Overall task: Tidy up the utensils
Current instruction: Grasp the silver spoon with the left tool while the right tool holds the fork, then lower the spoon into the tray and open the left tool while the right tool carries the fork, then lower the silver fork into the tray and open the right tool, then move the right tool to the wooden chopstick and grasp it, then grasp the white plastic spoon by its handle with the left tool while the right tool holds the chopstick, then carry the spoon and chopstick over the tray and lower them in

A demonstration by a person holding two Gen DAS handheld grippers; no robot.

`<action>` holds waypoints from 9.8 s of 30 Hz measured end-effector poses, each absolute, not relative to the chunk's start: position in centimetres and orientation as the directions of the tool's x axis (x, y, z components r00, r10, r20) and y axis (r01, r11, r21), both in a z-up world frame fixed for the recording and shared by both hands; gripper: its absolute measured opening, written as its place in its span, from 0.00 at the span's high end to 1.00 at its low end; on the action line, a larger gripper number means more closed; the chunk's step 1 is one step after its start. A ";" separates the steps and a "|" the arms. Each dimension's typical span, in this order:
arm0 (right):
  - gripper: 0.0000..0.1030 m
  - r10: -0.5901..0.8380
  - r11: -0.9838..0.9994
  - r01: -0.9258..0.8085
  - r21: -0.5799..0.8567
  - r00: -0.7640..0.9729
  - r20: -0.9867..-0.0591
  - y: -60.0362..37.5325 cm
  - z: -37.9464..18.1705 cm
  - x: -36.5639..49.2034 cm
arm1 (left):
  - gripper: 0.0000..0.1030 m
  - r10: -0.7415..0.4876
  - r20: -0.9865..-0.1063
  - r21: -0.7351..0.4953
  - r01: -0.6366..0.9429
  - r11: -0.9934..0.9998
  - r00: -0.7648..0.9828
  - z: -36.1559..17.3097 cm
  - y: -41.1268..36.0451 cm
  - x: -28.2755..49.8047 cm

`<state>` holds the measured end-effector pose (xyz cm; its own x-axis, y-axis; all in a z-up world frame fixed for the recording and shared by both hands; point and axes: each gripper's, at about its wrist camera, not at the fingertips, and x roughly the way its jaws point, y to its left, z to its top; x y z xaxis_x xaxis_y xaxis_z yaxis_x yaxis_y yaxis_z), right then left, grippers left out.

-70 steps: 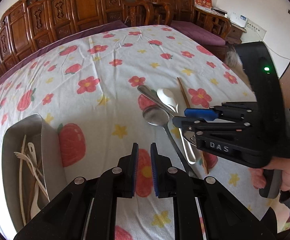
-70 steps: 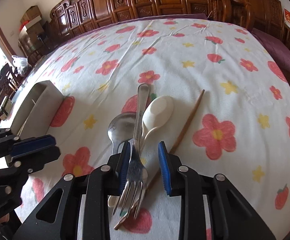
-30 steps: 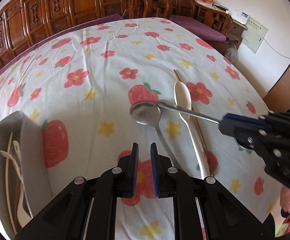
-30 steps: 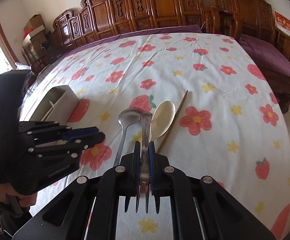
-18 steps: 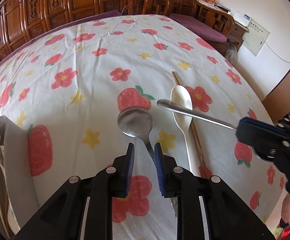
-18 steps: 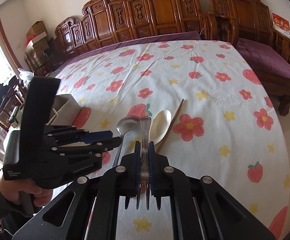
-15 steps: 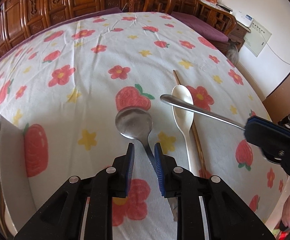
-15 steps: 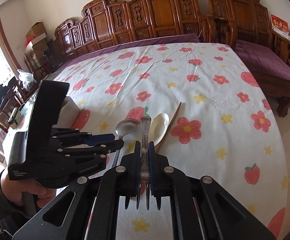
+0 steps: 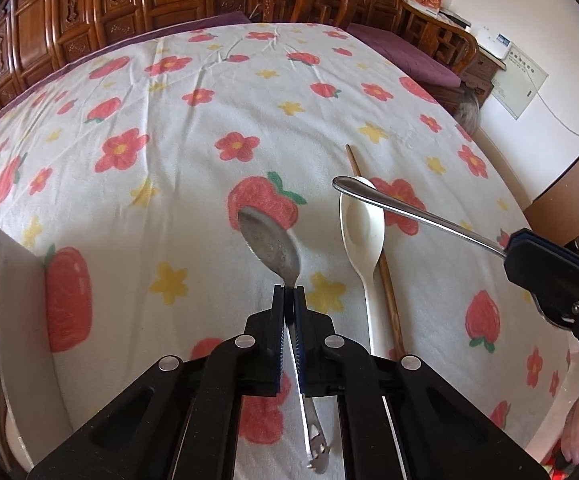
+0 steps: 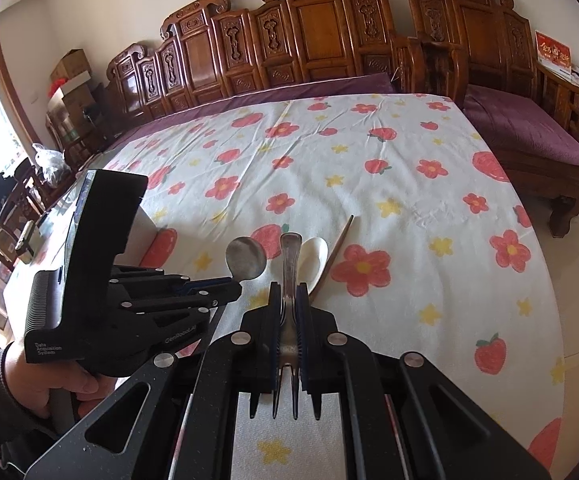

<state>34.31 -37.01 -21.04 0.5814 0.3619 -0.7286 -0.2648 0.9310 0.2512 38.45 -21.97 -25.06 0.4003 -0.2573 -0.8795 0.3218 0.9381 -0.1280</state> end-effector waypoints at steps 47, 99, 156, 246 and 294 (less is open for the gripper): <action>0.91 0.432 0.881 -0.432 0.194 0.567 -0.701 -20.5 -15.5 32.9 | 0.99 -0.154 -0.827 -0.070 0.172 0.983 0.541 -17.5 -1.7 34.7; 0.91 0.310 0.915 -0.383 0.130 0.458 -0.833 -4.4 -21.9 36.5 | 0.13 -0.048 -0.757 0.003 0.077 0.997 0.651 -15.8 12.3 28.7; 0.83 0.128 0.991 -0.103 0.088 0.496 -0.859 -33.3 -28.3 37.8 | 0.10 -0.296 -0.763 -0.097 0.350 0.932 0.575 -18.6 -9.3 26.6; 0.94 0.252 0.949 -0.304 0.079 0.585 -0.771 -30.9 -20.1 30.0 | 0.94 -0.161 -0.830 -0.020 0.260 0.965 0.535 -17.0 -13.0 33.0; 0.94 0.409 0.861 -0.488 0.147 0.489 -0.770 -13.4 -18.1 29.0 | 0.73 -0.138 -0.812 -0.079 0.128 0.989 0.567 -17.3 4.4 30.0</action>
